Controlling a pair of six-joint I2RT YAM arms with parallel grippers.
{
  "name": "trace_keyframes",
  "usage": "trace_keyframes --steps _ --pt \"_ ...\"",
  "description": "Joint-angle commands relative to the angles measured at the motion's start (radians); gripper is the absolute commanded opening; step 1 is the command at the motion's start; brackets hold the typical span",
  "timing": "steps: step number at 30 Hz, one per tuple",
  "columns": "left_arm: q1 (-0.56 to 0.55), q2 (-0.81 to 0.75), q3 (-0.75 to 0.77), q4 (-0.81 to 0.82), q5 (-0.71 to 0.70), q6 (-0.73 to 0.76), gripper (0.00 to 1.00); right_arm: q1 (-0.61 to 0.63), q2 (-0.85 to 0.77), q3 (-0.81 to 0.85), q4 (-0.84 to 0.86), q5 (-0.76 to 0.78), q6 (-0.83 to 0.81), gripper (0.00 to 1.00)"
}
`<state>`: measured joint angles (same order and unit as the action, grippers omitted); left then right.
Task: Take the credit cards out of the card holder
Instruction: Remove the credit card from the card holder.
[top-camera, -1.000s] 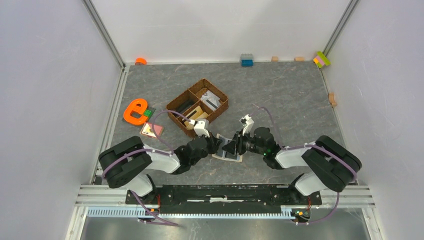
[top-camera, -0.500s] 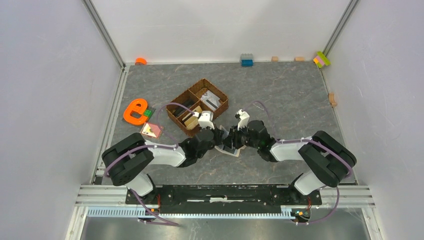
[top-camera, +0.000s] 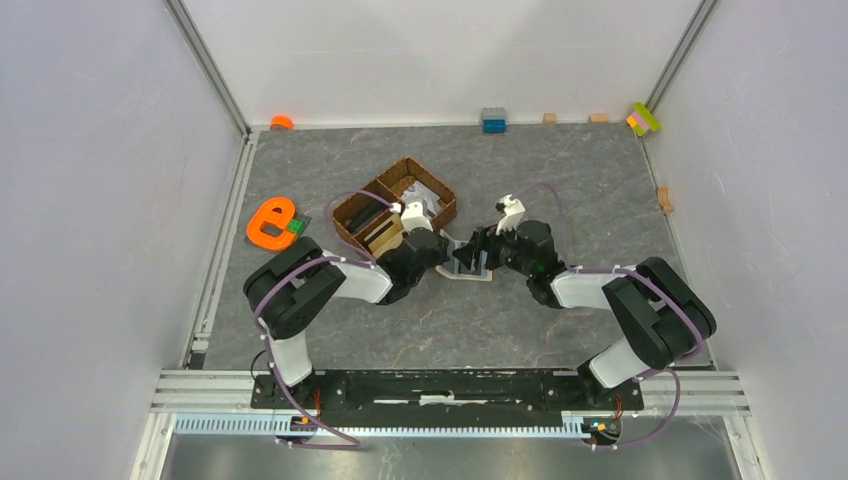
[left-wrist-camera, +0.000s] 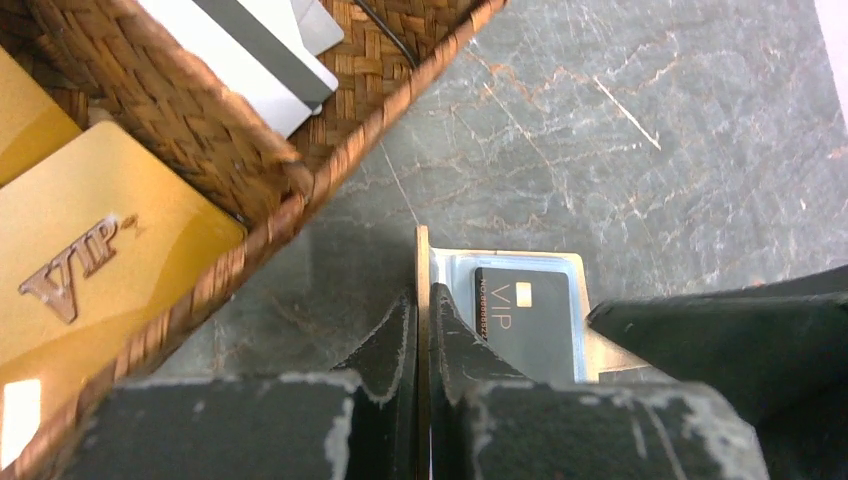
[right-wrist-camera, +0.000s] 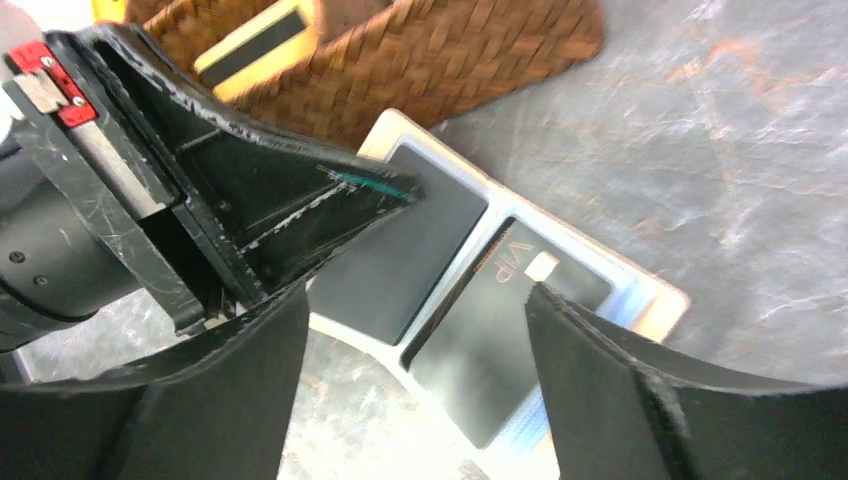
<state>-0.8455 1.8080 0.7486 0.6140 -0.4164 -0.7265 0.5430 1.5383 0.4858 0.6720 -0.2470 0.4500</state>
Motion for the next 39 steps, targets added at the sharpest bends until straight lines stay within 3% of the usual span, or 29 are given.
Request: trace_keyframes --steps 1,4,8,14,18,19,24,27,31,35,37,39 --pt "0.069 0.064 0.054 0.018 0.033 -0.058 0.02 -0.075 -0.004 -0.011 0.161 -0.070 0.013 0.97" --pt "0.151 0.095 0.065 0.039 0.136 -0.078 0.02 -0.091 0.017 0.026 0.162 -0.126 0.016 0.98" --pt "0.180 0.086 0.090 0.008 0.143 -0.031 0.02 -0.091 0.077 0.199 -0.042 -0.059 -0.051 0.98" --pt "0.205 0.118 0.155 -0.031 0.183 -0.018 0.02 -0.089 0.071 0.406 -0.352 0.262 -0.093 0.98" --pt "0.193 0.132 0.115 0.072 0.272 -0.008 0.02 -0.099 -0.017 0.284 -0.245 0.412 -0.011 0.98" --pt "0.185 0.132 0.105 0.094 0.289 -0.003 0.02 -0.117 -0.045 0.224 -0.188 0.380 0.019 0.98" --pt "0.133 0.103 0.082 0.042 0.270 0.032 0.02 -0.210 -0.071 -0.029 0.246 -0.108 0.079 0.98" --pt "0.093 0.076 0.041 0.054 0.248 0.023 0.05 -0.192 -0.010 0.001 0.200 -0.210 0.084 0.97" --pt "0.037 0.080 0.002 0.087 0.211 -0.005 0.09 -0.168 0.061 0.040 0.174 -0.335 0.098 0.65" --pt "-0.005 0.079 -0.025 0.110 0.156 -0.009 0.13 -0.120 0.047 0.040 0.080 -0.284 0.055 0.54" --pt "-0.009 0.068 -0.033 0.103 0.133 -0.005 0.17 -0.099 0.035 0.045 0.016 -0.261 0.026 0.40" --pt "-0.009 0.055 -0.041 0.101 0.120 -0.001 0.21 -0.082 0.016 0.043 -0.031 -0.233 0.010 0.38"
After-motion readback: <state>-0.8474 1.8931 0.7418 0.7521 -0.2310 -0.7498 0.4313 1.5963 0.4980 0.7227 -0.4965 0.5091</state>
